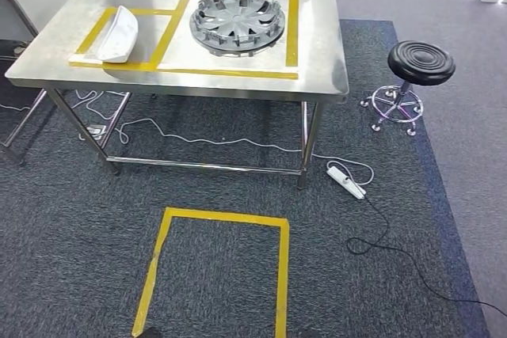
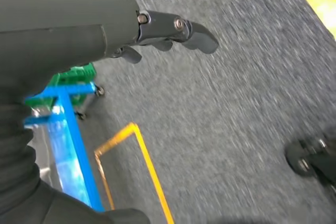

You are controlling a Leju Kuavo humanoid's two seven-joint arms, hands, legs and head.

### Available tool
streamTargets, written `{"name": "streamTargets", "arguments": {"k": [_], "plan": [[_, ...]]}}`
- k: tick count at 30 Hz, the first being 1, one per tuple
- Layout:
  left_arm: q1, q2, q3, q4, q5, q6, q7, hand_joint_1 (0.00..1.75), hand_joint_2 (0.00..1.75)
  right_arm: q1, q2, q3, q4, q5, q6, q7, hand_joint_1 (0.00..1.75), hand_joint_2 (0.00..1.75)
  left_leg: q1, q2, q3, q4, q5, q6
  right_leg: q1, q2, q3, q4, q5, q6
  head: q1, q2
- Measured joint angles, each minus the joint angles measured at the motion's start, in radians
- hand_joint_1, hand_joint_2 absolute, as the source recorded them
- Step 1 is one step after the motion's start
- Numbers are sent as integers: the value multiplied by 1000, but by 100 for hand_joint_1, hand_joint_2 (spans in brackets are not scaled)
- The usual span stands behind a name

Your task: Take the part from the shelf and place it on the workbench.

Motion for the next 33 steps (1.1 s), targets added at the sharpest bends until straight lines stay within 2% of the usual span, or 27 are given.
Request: {"name": "streamTargets", "arguments": {"k": [2,4,5,6,7,8,10,11,12,14,15,16,17,18,19,20,21,22,23,25,26,27,28,29,30,31,33], "plan": [[1,-11,9,0,4,8,-16,0,175,1,0,-1,0,-1,-2,-1,0,0,-3,29,-34,71,-49,-2,1,-19,-4,-6,8,-16,-5,0],[-1,-19,16,0,9,20,-33,0,175,5,-1,-1,0,-1,-4,-2,0,0,-8,45,-98,209,-120,-2,8,-41,-12,-6,11,-24,-8,0],[0,-21,21,0,11,26,-41,0,175,8,-1,-2,0,-1,-5,-2,0,0,-10,46,-121,263,-139,-1,11,-53,-15,-6,13,-26,-8,0],[1,-23,25,0,13,30,-46,0,175,10,-2,-2,0,-1,-5,-2,0,0,-11,47,-126,282,-139,1,13,-64,-18,-6,14,-27,-8,0],[2,-25,29,0,14,31,-49,0,175,11,-2,-2,0,-1,-6,-2,0,0,-13,50,-111,262,-121,4,15,-74,-20,-6,15,-27,-8,0],[2,-26,32,0,15,32,-51,0,175,11,-3,-2,0,-1,-7,-2,0,0,-16,60,-78,207,-91,8,16,-84,-20,-6,15,-27,-8,0],[-1,-28,35,0,19,40,-60,0,175,11,-3,-3,0,-1,-11,-3,0,0,-23,105,0,73,-43,17,22,-103,-20,-1,14,-22,-10,0],[-4,-30,39,0,26,48,-70,0,175,11,-3,-3,0,-2,-13,-3,0,0,-26,122,24,27,-31,23,25,-113,-21,1,13,-18,-10,0],[-6,-32,45,0,37,58,-85,0,175,11,-3,-3,0,-3,-16,-4,0,0,-29,129,31,6,-29,28,28,-122,-22,3,13,-13,-10,0],[-5,-37,65,0,64,77,-118,0,87,11,-4,-5,0,-7,-21,-6,0,0,-30,109,26,0,-24,40,29,-142,-21,2,13,-5,-10,0],[-3,-38,76,0,75,85,-131,0,44,11,-5,-7,0,-8,-23,-7,0,0,-28,99,24,-1,-21,46,27,-136,-22,8,6,1,-9,0],[-1,-40,86,0,82,91,-141,0,0,11,-5,-8,0,-10,-25,-8,0,0,-25,89,23,-3,-17,52,24,-119,-30,29,-11,8,-7,0],[0,-41,94,0,87,95,-147,0,0,12,-6,-8,0,-10,-27,-8,0,0,-22,79,21,-4,-13,57,21,-94,-47,71,-40,14,-4,0],[2,-43,101,0,91,99,-153,0,0,13,-6,-10,0,-9,-29,-9,0,0,-22,69,17,-4,-11,60,18,-67,-73,135,-77,21,-1,0],[3,-45,108,0,94,101,-158,0,0,16,-7,-11,0,-9,-30,-9,0,0,-21,58,14,-4,-9,62,15,-51,-103,205,-112,24,0,0],[7,-48,114,0,97,103,-165,0,0,18,-9,-12,0,-8,-31,-8,0,0,-21,46,11,-4,-6,62,14,-44,-127,263,-134,27,1,0],[12,-50,119,0,99,107,-173,0,0,21,-10,-14,0,-8,-32,-7,0,0,-20,33,9,-4,-4,61,13,-41,-138,289,-138,29,1,0],[17,-52,124,0,100,111,-179,0,0,22,-11,-15,0,-8,-33,-7,0,0,-19,21,8,-4,-2,59,12,-40,-128,275,-121,29,1,0],[22,-54,129,0,100,117,-185,0,0,23,-13,-16,0,-8,-35,-6,0,0,-18,7,7,-3,0,56,9,-33,-100,222,-89,30,0,0],[25,-58,135,0,96,128,-195,0,0,24,-14,-18,0,-9,-36,-7,0,0,-16,-19,5,-2,4,47,-2,17,-24,75,-32,32,1,0],[25,-59,136,0,93,134,-200,0,44,24,-15,-19,0,-9,-37,-8,0,0,-16,-31,1,-2,7,40,-6,41,0,25,-20,31,1,0],[25,-60,137,0,91,138,-205,0,87,23,-15,-19,0,-10,-38,-10,0,0,-15,-42,-3,-4,11,32,-7,59,12,1,-18,27,2,0],[25,-61,138,0,90,142,-209,0,131,23,-15,-20,0,-11,-39,-11,0,0,-14,-52,-7,-7,16,24,-6,60,14,-3,-20,21,1,0],[27,-62,140,0,89,146,-214,0,175,23,-16,-21,0,-11,-41,-12,0,0,-12,-63,-10,-11,22,15,-4,47,14,-3,-16,13,1,0],[30,-63,142,0,88,151,-220,0,175,23,-16,-22,0,-11,-43,-13,0,0,-10,-60,-14,-11,23,9,-3,34,15,-6,-11,4,1,0],[31,-64,144,0,88,156,-228,0,175,23,-17,-22,0,-12,-45,-14,0,0,-11,-43,-23,3,12,5,-3,21,15,-11,-6,-5,-2,0],[29,-66,153,0,89,165,-245,0,175,24,-17,-23,0,-12,-47,-14,0,0,-15,13,-67,94,-45,3,0,-10,14,-18,1,-16,-10,0]]}}
